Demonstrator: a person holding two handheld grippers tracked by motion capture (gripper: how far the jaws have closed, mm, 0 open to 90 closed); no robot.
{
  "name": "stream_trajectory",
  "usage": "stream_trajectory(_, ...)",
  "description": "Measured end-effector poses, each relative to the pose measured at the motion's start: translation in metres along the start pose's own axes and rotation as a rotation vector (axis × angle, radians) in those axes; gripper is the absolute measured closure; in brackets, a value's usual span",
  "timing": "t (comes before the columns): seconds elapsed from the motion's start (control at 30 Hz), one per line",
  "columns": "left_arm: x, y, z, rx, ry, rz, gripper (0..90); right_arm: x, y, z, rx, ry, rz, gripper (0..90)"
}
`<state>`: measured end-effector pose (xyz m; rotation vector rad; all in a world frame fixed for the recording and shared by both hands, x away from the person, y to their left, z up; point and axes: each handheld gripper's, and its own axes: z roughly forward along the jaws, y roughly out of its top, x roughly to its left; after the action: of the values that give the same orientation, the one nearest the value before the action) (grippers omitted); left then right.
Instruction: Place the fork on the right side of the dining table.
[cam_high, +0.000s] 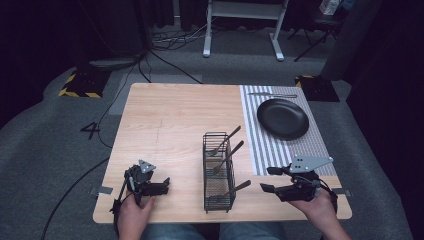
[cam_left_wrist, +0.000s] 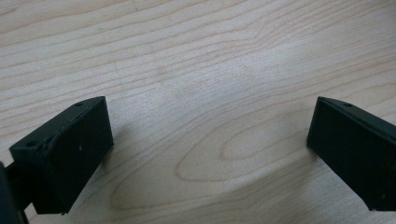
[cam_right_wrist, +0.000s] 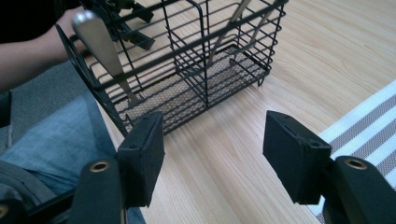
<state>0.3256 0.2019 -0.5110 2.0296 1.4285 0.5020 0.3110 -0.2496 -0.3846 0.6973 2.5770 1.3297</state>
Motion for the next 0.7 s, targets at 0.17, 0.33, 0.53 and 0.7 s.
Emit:
stream_trajectory(0.17, 0.0, 0.0, 0.0, 0.0, 0.0, 0.0, 0.3, 0.004, 0.009, 0.001, 0.007, 0.026, -0.023, 38.9)
stream_trajectory(0.33, 0.0, 0.0, 0.0, 0.0, 0.0, 0.0, 0.4, 0.013, 0.018, 0.001, 0.008, 0.038, -0.057, 39.3)
stream_trajectory(0.53, 0.0, 0.0, 0.0, 0.0, 0.0, 0.001, 0.3, 0.024, 0.025, 0.0, 0.001, 0.053, -0.071, 40.4)
stream_trajectory(0.7, 0.0, 0.0, 0.0, 0.0, 0.0, 0.0, 0.4, 0.032, 0.031, 0.001, -0.007, 0.089, -0.084, 41.9)
